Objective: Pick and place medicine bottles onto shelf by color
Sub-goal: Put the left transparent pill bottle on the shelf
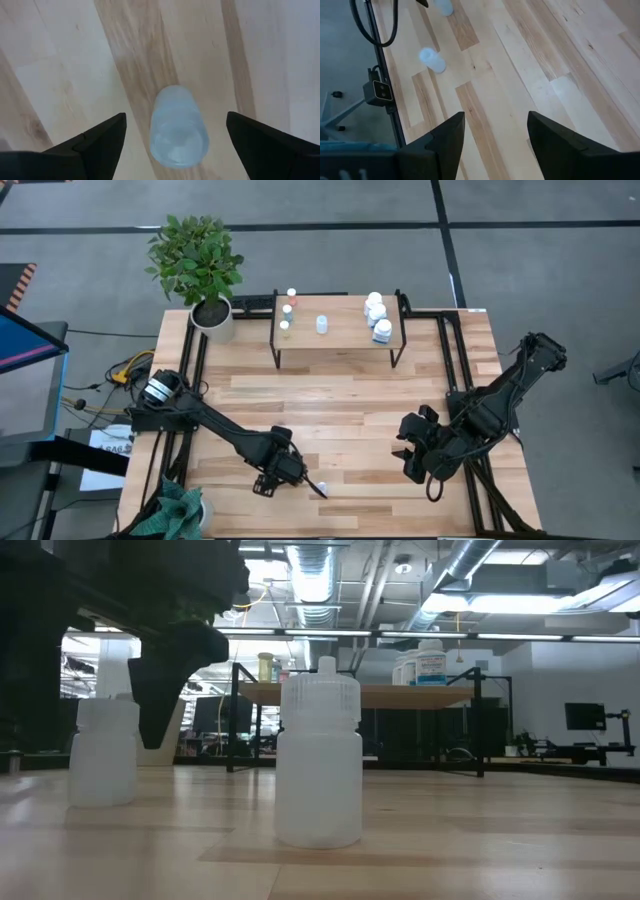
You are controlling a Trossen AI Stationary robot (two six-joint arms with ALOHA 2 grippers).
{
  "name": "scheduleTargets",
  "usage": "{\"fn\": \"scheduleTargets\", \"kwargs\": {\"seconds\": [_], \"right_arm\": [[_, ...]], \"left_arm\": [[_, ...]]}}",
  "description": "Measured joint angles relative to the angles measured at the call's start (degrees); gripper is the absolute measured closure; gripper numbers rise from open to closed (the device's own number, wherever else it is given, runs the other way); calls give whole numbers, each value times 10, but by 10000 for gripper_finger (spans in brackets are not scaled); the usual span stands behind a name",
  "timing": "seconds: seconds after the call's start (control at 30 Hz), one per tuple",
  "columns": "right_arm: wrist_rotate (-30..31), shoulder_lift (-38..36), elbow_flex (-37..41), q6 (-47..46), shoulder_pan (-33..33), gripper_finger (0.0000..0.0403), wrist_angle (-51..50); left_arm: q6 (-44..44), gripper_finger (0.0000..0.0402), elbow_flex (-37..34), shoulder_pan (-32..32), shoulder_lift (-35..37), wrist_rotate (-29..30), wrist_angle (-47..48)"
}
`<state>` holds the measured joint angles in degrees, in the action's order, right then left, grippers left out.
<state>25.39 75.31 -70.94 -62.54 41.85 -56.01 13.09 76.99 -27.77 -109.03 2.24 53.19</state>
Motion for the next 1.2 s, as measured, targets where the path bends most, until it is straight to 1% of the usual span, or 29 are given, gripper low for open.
{"fn": "scheduleTargets", "kwargs": {"seconds": [0.1, 0.37, 0.53, 0.6, 0.73, 0.87, 0.97, 1.1, 1.2], "right_arm": [[0, 0, 0, 0, 0, 163, 0], [0, 0, 0, 0, 0, 163, -2], [0, 0, 0, 1, 0, 163, -2], [0, 0, 0, 1, 0, 163, -2], [0, 0, 0, 1, 0, 163, -3], [0, 0, 0, 1, 0, 163, -3], [0, 0, 0, 2, 0, 163, -2], [0, 0, 0, 2, 0, 163, -2], [0, 0, 0, 2, 0, 163, -2]], "left_arm": [[-8, 91, 0, 0, 0, 0, 0], [-9, 185, 0, 0, 0, 1, 0], [1, 234, 0, 3, 0, -1, 1], [6, 255, 12, 8, -1, -11, 15], [13, 295, 72, 32, -1, -15, 59], [-3, 296, 162, 75, -1, -11, 115], [-22, 294, 228, 112, -1, 15, 150], [-69, 278, 306, 172, 0, 51, 155], [-99, 284, 351, 223, 0, 56, 149]]}}
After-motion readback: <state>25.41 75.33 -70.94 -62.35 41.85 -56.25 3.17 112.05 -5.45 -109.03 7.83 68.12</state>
